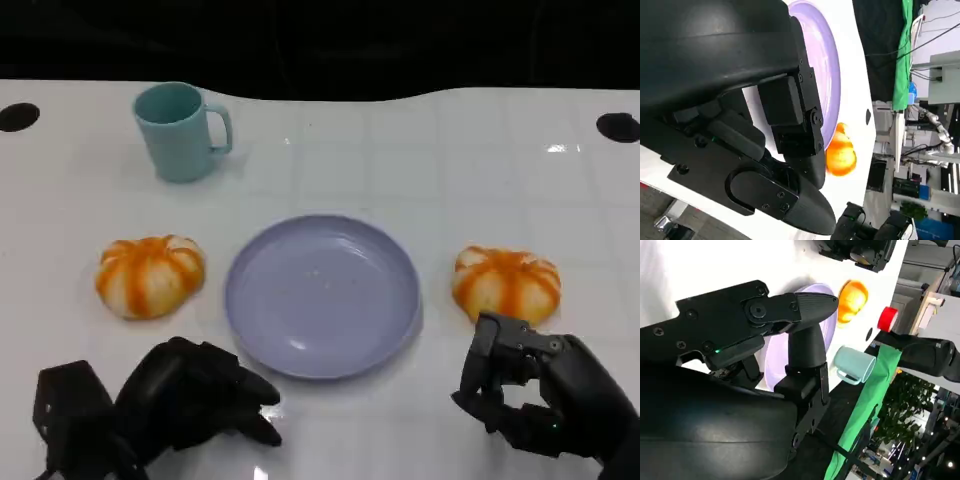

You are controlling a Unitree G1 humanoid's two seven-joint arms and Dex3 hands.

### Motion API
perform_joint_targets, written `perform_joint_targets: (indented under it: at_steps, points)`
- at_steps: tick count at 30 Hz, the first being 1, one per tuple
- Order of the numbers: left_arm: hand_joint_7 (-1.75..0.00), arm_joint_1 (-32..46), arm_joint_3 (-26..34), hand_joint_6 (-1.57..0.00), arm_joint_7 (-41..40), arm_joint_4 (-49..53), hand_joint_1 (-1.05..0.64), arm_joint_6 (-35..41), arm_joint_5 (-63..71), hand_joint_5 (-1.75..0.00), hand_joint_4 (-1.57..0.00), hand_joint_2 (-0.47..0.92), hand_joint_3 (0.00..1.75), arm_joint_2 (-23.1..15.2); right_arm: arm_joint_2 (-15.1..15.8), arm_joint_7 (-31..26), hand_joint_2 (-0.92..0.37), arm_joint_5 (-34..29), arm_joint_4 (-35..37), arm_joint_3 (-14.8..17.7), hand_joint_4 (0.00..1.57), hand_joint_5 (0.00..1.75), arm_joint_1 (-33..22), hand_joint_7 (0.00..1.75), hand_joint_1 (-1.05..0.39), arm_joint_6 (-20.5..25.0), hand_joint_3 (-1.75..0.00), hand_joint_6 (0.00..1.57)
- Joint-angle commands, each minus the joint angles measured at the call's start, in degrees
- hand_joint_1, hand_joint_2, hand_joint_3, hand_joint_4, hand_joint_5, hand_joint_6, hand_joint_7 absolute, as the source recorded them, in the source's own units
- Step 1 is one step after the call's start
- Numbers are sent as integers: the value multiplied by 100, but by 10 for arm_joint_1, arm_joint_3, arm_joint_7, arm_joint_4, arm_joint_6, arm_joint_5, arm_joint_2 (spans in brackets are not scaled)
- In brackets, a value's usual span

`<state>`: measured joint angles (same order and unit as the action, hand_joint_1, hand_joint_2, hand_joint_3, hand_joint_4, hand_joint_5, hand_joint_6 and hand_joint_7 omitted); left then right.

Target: Grasp the bread from the table and place it into the plate.

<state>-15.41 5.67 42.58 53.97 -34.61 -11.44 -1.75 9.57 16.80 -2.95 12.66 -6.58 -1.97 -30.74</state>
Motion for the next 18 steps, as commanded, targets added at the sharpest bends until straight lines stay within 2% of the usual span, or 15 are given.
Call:
perform_joint_targets:
  at_steps: [1,8,14,15,17,18]
  points:
    - [0,-4,3,-154,3,2,-105,-1,-4,-36,-149,82,0,-9,6,-3,-92,0,-1,4,86,175,2,175,-43,1,-27,66]
    - [0,-4,3,-154,1,3,-105,-7,0,-36,-149,82,0,-10,5,-1,-92,4,-3,5,85,175,4,175,-43,3,-27,65]
    - [0,-6,3,-153,2,8,-105,-11,1,-36,-148,83,1,-11,11,-3,-92,1,-9,8,80,175,20,175,-40,-1,-27,58]
    - [0,-6,3,-153,2,8,-105,-11,1,-36,-148,83,1,-11,15,2,-92,4,-9,9,70,175,25,161,-42,-2,-28,52]
    - [0,-6,4,-153,2,8,-105,-8,0,-36,-148,83,0,-11,28,11,-92,2,-19,11,62,175,35,145,-43,5,-27,50]
    - [0,-6,3,-153,2,9,-105,-9,0,-36,-148,83,0,-11,32,13,-92,1,-24,12,57,171,37,127,-45,7,-26,51]
